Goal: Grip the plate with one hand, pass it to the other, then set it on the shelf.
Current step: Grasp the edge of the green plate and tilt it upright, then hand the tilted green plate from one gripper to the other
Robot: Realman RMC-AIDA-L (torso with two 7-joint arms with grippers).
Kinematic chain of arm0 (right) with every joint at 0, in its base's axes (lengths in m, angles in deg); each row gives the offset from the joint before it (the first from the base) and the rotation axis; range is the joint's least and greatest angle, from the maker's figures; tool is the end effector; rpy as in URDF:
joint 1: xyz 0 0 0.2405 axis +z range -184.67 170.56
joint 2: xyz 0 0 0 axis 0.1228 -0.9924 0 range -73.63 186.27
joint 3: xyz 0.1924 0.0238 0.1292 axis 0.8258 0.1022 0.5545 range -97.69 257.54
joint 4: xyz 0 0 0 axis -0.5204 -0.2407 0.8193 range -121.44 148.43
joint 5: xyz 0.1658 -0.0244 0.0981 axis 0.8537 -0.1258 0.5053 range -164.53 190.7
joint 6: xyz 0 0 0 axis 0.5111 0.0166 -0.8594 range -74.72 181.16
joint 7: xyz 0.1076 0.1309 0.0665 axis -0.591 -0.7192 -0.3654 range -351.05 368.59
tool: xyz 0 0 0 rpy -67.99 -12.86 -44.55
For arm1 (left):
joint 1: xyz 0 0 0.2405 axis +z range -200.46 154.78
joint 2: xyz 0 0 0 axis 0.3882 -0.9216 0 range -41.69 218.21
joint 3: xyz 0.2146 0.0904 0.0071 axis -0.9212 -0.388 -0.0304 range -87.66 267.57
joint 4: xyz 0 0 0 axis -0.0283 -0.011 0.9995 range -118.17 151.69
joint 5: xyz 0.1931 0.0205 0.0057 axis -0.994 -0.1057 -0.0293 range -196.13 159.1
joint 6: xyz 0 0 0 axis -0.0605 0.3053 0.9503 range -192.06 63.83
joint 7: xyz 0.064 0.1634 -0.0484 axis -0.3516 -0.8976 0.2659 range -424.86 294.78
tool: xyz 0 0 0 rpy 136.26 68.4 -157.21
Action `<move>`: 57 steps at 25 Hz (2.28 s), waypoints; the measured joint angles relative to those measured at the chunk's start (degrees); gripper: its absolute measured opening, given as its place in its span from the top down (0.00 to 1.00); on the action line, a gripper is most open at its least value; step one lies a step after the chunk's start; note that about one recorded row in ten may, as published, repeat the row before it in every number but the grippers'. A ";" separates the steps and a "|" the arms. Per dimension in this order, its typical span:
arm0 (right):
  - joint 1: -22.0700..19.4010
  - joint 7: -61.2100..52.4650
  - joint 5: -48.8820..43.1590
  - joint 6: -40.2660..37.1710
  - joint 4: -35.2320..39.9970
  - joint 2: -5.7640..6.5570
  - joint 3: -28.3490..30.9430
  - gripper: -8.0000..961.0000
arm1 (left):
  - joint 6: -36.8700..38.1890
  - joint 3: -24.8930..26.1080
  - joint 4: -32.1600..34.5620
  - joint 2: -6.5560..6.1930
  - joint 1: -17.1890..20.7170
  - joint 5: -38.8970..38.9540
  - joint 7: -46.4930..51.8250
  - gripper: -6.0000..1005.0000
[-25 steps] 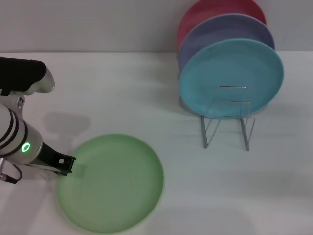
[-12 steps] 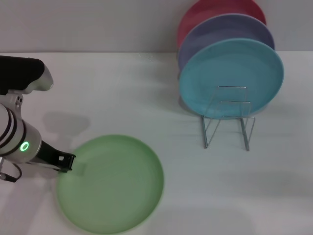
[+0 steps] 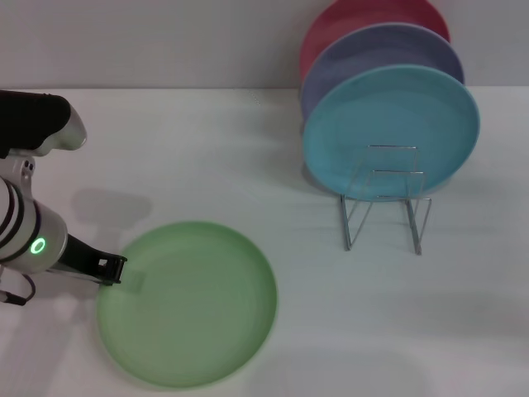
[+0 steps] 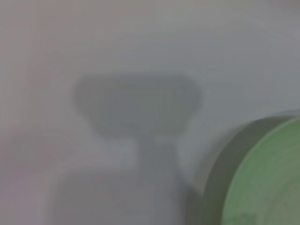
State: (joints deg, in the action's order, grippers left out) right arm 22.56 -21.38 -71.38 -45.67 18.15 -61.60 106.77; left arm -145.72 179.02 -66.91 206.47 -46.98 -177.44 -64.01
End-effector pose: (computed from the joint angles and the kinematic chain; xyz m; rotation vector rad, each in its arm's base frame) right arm 0.2771 0.3252 0.1503 -1.0431 0.2777 1.1983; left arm -0.2301 0.3222 -0.0200 -2.0615 -1.3771 0.4460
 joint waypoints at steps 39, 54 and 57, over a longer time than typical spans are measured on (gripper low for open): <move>-0.43 -0.04 0.00 -0.07 -0.17 -0.75 0.08 0.31 | 18.05 6.70 -2.05 0.05 6.33 8.51 -8.59 0.97; -0.44 -0.09 -0.32 0.69 -0.17 -0.73 -0.31 0.31 | 51.20 3.78 3.62 0.26 13.60 27.08 -26.08 0.96; -0.46 -0.09 -0.40 1.13 -0.17 -0.78 -0.32 0.31 | 66.13 -1.36 7.77 0.23 15.34 32.67 -32.06 0.96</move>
State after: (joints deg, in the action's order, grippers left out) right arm 22.10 -21.47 -71.78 -44.54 17.98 -62.38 106.45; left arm -79.59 177.66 -59.14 206.69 -31.65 -144.77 -96.07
